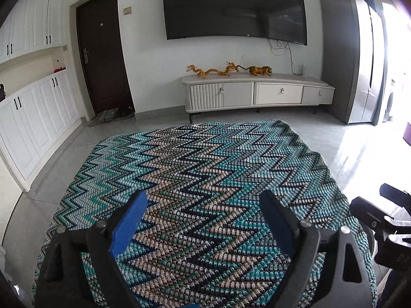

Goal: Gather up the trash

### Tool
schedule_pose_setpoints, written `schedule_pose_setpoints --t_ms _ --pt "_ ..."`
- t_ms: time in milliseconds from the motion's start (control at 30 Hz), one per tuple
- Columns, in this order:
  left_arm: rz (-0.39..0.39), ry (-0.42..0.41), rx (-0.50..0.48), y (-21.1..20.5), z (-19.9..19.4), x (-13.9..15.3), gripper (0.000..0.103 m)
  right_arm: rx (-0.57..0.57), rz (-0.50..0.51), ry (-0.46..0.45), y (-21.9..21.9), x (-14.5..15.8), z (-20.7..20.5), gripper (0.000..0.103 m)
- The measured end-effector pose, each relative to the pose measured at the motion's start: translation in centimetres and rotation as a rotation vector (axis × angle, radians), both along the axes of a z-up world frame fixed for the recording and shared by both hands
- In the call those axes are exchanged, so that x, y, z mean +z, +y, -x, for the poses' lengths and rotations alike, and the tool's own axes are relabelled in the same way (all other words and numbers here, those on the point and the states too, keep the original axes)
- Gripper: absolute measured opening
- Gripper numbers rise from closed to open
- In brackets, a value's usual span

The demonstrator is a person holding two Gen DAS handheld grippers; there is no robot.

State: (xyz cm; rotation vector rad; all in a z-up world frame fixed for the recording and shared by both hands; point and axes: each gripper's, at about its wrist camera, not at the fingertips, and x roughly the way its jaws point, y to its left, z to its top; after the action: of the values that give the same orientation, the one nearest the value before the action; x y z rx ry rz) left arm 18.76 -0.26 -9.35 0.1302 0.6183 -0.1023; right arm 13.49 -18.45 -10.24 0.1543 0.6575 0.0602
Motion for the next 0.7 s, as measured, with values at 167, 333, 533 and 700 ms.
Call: schedule_pose_setpoints --t_ms 167,333,533,700 --pt "-0.012 0.001 0.017 0.1 -0.4 -0.4 0.091 -0.012 0.026 0.001 0.3 -0.4 -0.6 0.096" --pt "-0.023 -0.001 0.032 -0.2 -0.3 -0.7 0.091 -0.016 0.039 -0.007 0.5 -0.7 -0.6 0.097" --pt "-0.012 -0.004 0.03 -0.4 0.4 -0.7 0.091 -0.035 0.063 -0.023 0.2 -0.5 0.0 0.097" --pt "-0.016 -0.007 0.008 -1.3 1.4 -0.3 0.091 -0.059 0.078 -0.041 -0.1 -0.3 1.0 0.097"
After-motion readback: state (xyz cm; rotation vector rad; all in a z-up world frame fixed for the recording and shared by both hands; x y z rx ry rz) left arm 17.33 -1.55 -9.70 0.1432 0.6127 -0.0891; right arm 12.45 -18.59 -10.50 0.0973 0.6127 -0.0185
